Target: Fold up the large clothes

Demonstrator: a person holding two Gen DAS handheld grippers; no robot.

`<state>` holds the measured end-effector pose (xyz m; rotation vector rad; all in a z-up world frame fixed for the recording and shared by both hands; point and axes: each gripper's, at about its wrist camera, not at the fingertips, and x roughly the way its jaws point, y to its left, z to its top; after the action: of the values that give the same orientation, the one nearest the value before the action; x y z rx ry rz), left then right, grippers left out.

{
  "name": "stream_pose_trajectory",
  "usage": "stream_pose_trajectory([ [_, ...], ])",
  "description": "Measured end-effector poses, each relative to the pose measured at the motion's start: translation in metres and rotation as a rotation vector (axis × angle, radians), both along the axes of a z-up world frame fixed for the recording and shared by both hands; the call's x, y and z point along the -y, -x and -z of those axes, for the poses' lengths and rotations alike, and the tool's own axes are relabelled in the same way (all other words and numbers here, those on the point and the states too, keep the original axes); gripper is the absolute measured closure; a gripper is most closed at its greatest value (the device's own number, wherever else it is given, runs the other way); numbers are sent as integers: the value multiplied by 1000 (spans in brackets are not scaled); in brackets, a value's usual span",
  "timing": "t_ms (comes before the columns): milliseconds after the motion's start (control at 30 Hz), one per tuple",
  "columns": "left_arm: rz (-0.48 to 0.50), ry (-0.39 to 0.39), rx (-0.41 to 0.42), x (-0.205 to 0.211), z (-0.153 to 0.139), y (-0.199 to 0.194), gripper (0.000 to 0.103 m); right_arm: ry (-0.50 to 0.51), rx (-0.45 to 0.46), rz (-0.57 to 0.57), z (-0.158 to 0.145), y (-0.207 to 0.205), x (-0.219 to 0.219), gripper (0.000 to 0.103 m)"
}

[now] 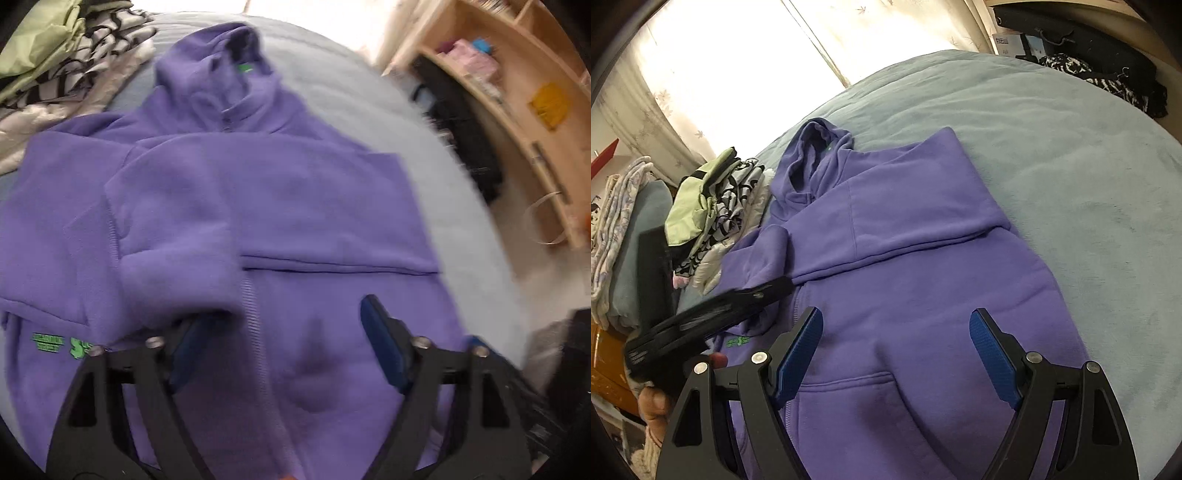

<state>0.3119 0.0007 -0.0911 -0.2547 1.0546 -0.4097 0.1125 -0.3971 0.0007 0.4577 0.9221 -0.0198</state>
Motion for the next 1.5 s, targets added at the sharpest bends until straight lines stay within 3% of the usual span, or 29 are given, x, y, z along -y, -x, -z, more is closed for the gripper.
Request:
stream_pose_trajectory([
  [100, 1, 14, 33, -3, -19, 13, 25, 4, 8, -28, -1, -10, -16, 20],
  [233, -69, -14, 109, -28, -43, 40, 25, 34, 26, -85, -7, -11, -40, 20],
  [367, -157, -11, 104, -66, -47, 69, 25, 89, 48, -160, -19, -17, -76, 20],
  [467, -252, -53, 117, -95, -44, 92, 25, 151, 73, -244, -28, -25, -109, 20],
  [700, -376, -108, 128, -144, -33, 119, 25, 468, 122, -508, -31, -59, -210, 20],
  [967, -445, -44, 82, -180, -11, 120, 25, 927, 135, -794, 21, -92, -302, 21],
  [1033, -455, -32, 71, -184, -4, 118, 25, 1064, 135, -835, 42, -97, -320, 30],
  [1100, -462, -27, 60, -188, 0, 119, 25, 1111, 92, -860, 59, -106, -327, 63],
  [1167, -466, -20, 54, -190, 3, 120, 25, 1097, 74, -854, 64, -116, -328, 73],
  [1267, -473, -23, 60, -194, 3, 122, 25, 966, 145, -765, 27, -127, -318, 78],
  [1333, -476, -30, 71, -195, 2, 124, 25, 777, 203, -657, -11, -134, -294, 78],
  [1400, -478, -29, 78, -195, 1, 125, 25, 520, 260, -451, -52, -141, -243, 78],
  [1467, -477, -24, 79, -194, 0, 125, 25, 346, 227, -251, -62, -143, -189, 78],
  [1500, -476, -24, 79, -193, 0, 125, 25, 279, 160, -160, -55, -146, -162, 75],
])
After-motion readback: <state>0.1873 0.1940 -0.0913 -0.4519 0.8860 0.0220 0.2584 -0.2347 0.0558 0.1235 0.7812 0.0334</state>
